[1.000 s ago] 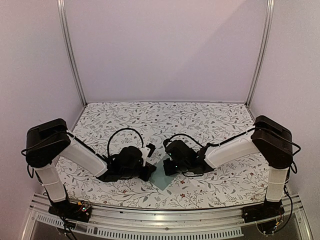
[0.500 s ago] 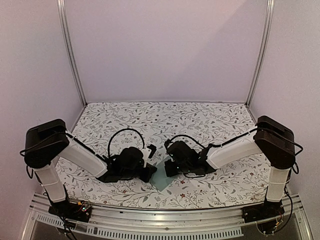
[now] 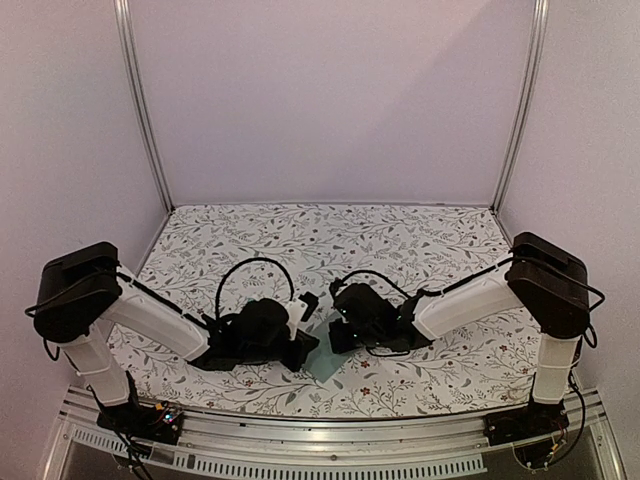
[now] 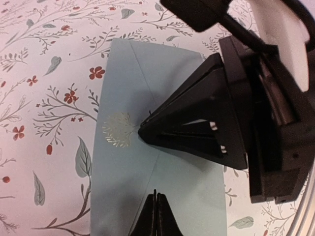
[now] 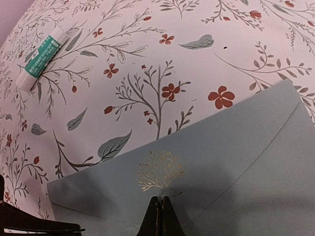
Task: Place the letter into the envelope and seal it
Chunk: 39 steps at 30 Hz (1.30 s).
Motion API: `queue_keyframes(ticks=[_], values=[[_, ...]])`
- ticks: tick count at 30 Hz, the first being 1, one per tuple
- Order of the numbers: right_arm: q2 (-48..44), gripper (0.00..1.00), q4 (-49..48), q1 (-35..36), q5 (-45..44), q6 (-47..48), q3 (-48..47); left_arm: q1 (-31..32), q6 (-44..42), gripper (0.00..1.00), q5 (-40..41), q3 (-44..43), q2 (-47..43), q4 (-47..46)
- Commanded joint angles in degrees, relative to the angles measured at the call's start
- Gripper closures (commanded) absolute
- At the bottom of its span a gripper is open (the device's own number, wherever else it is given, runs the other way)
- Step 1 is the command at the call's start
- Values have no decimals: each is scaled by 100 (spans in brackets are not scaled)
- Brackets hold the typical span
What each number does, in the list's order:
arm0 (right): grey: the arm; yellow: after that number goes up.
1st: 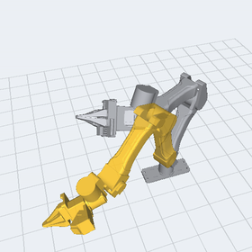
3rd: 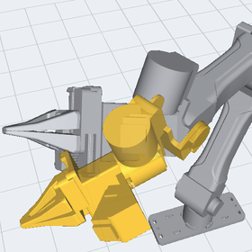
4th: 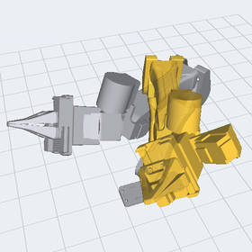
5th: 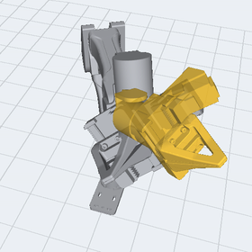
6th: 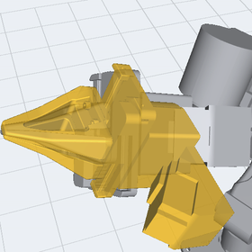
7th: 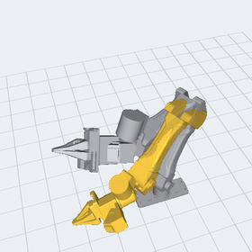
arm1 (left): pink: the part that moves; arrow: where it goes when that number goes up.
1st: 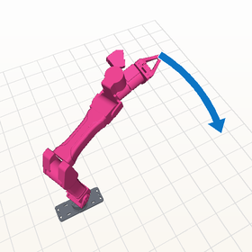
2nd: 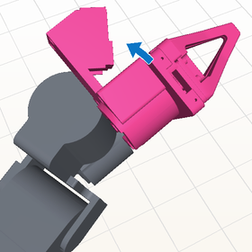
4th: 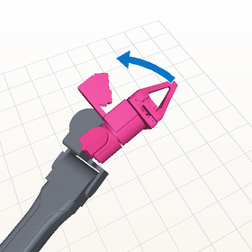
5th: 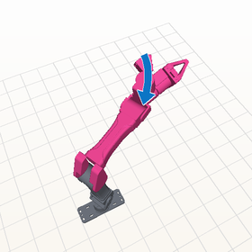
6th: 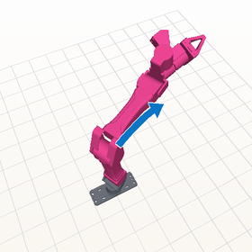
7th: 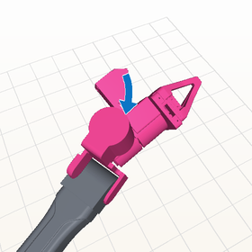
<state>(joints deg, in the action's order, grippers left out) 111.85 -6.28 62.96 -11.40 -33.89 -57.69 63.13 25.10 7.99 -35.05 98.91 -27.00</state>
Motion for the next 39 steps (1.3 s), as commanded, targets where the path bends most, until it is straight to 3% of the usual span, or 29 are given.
queue_keyframes(ticks=[1, 25, 39], values=[[397, 100, 395, 41, 206, -91, 198, 76, 37, 100, 165, -67, -34, 275], [410, 100, 418, 41, 232, -75, 178, 55, 162, 100, 120, -637, 721, 825], [-380, 100, 372, 37, 322, 250, 282, -62, 138, 100, -41, -644, 925, 691]])
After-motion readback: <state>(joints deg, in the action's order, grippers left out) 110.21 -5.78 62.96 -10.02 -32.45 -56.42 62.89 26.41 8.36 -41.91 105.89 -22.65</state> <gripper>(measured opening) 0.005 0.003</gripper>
